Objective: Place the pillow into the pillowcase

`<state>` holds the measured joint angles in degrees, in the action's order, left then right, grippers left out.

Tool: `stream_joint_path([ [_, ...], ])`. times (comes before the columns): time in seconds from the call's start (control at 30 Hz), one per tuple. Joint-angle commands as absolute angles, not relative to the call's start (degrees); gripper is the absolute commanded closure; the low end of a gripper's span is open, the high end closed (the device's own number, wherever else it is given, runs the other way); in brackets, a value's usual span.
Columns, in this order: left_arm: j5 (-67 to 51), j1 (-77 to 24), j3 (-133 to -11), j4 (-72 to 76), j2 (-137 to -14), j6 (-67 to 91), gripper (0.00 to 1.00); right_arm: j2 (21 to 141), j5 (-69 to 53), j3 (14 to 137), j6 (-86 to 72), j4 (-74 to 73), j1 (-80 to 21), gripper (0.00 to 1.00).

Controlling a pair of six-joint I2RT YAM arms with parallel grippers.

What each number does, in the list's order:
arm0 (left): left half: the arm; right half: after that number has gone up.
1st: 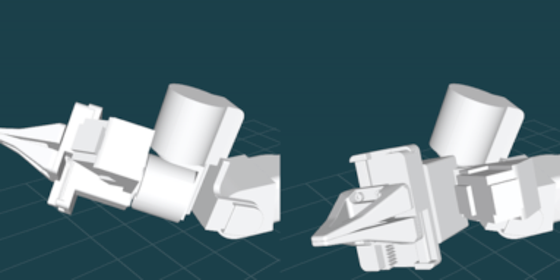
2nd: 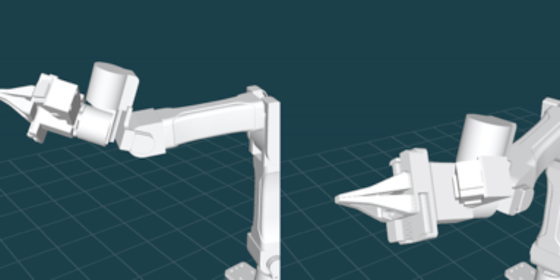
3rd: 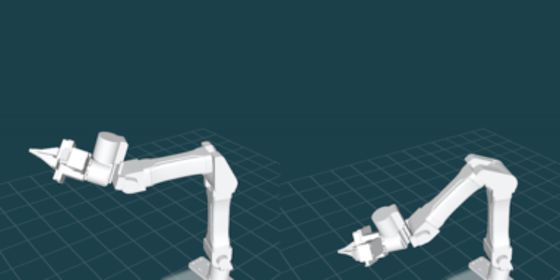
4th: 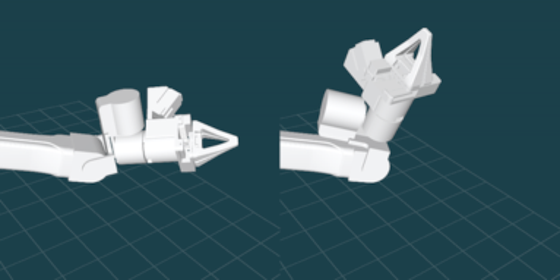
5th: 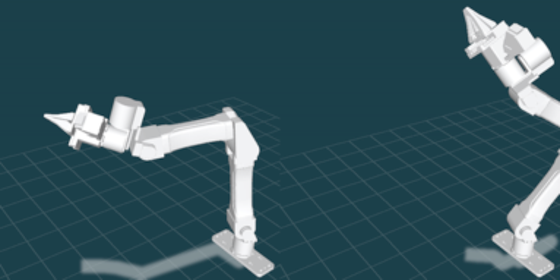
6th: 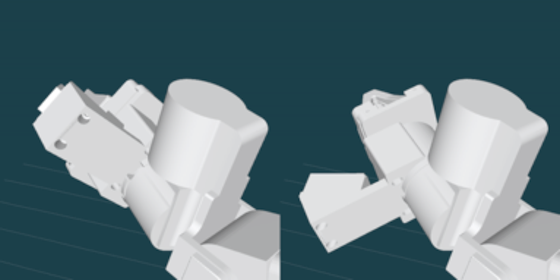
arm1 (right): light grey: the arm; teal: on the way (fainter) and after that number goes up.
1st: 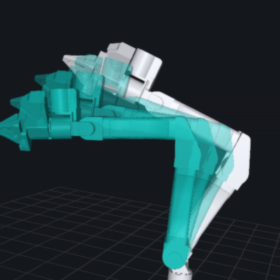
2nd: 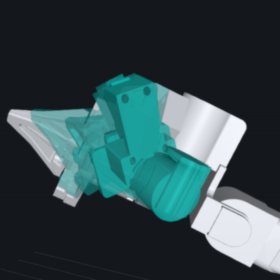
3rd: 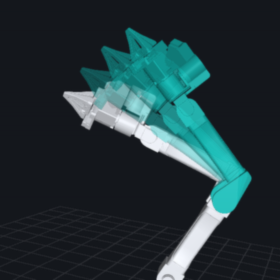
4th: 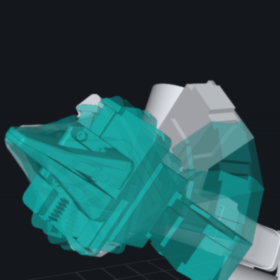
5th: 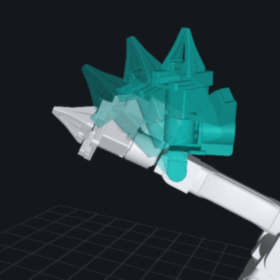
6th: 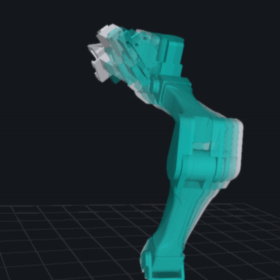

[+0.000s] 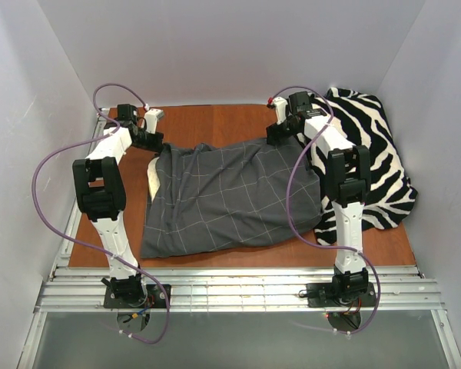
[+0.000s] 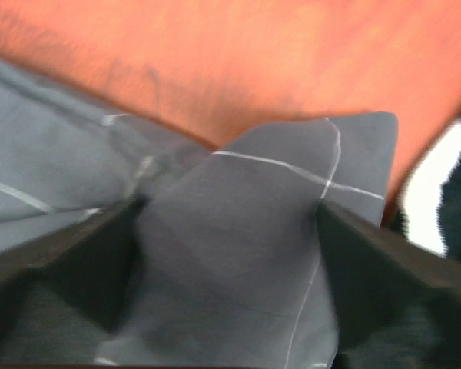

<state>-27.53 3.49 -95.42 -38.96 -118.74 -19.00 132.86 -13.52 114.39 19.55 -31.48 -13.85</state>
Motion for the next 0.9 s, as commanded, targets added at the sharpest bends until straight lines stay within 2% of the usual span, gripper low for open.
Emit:
stream_joint_path([
  [0.0, -25.32, 3.87, -96.24, -37.44, -116.72, -19.34, 1.00, 133.42, -19.05, 113.03, 19.50, -36.02, -14.77, 0.37],
  [0.03, -24.44, 4.13, -96.50, -37.70, -116.63, -19.16, 1.00, 133.42, -19.86, 111.46, 20.12, -36.21, -14.59, 0.56],
  [0.07, -20.00, 5.17, -97.20, -37.53, -116.28, -17.51, 1.00, 133.16, -20.12, 110.66, 20.30, -36.30, -14.50, 0.91],
  [0.1, -18.30, 6.14, -97.29, -36.75, -115.76, -16.10, 1.00, 132.89, -19.43, 109.96, 20.30, -36.30, -14.33, 0.99],
  [0.13, -16.28, 7.63, -97.21, -35.17, -113.92, -14.60, 1.00, 132.46, -19.68, 108.30, 20.65, -36.04, -13.54, 0.99],
  [0.3, -8.36, 16.51, -85.28, -26.74, -104.96, -12.91, 1.00, 127.01, -17.67, 102.49, 21.18, -32.44, -9.85, 0.99],
  [0.53, -14.59, 17.84, -80.60, -30.06, -105.73, -17.32, 1.00, 124.63, -21.53, 102.13, 21.98, -31.82, -7.65, 0.99],
  [0.57, -15.11, 18.02, -80.77, -29.97, -106.17, -16.79, 1.00, 124.89, -21.19, 103.00, 21.36, -33.03, -7.82, 0.91],
  [0.63, -17.39, 18.28, -82.96, -30.49, -106.70, -15.04, 0.70, 124.11, -21.10, 106.69, 22.67, -35.15, -9.22, 0.56],
  [0.67, -19.93, 18.54, -84.45, -31.89, -106.87, -14.68, 0.65, 122.88, -20.83, 106.87, 22.85, -35.07, -9.75, 0.42],
  [0.77, -24.43, 19.34, -83.69, -34.63, -102.67, -13.80, 0.50, 115.51, -21.62, 103.20, 25.39, -35.24, -13.52, 0.38],
  [0.87, -25.39, 19.34, -79.02, -37.25, -96.87, -16.06, 0.48, 108.21, -21.54, 94.50, 27.59, -35.94, -19.06, 0.38],
])
